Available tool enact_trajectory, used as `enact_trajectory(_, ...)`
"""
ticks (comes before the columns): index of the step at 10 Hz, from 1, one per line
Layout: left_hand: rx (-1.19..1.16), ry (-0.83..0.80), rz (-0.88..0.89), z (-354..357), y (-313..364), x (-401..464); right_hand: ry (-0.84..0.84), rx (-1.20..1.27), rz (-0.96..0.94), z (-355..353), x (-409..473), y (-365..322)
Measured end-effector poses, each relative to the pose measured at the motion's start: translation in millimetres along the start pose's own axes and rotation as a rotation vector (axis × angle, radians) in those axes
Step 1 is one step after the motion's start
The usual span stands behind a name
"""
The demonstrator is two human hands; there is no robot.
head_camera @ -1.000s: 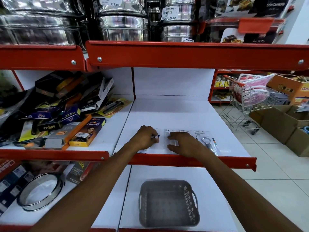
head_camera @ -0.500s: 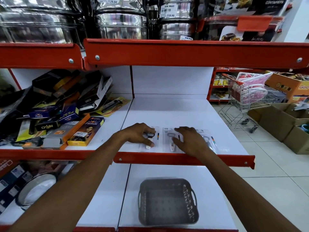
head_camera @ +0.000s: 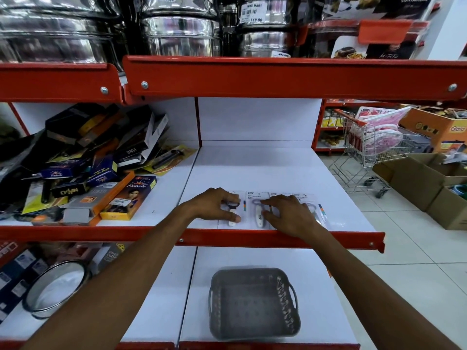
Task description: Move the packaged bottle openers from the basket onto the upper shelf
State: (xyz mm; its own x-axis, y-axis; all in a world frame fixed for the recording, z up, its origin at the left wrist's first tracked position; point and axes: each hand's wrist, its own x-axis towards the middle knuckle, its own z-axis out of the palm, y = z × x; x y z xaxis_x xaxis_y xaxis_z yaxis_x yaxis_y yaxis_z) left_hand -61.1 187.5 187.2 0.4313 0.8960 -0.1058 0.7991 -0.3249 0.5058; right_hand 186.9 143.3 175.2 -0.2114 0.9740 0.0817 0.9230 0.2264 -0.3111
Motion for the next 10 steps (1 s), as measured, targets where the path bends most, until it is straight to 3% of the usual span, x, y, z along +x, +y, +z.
enact_trajectory(8, 0.092, -0.043, 0.019, -3, 12, -11, -0.033, 0.005, -0.033, -3, -4, -3)
enact_trajectory(10, 0.141, 0.091, 0.081, 1, 17, -18, 0.092, -0.039, -0.037, -6, -7, -7)
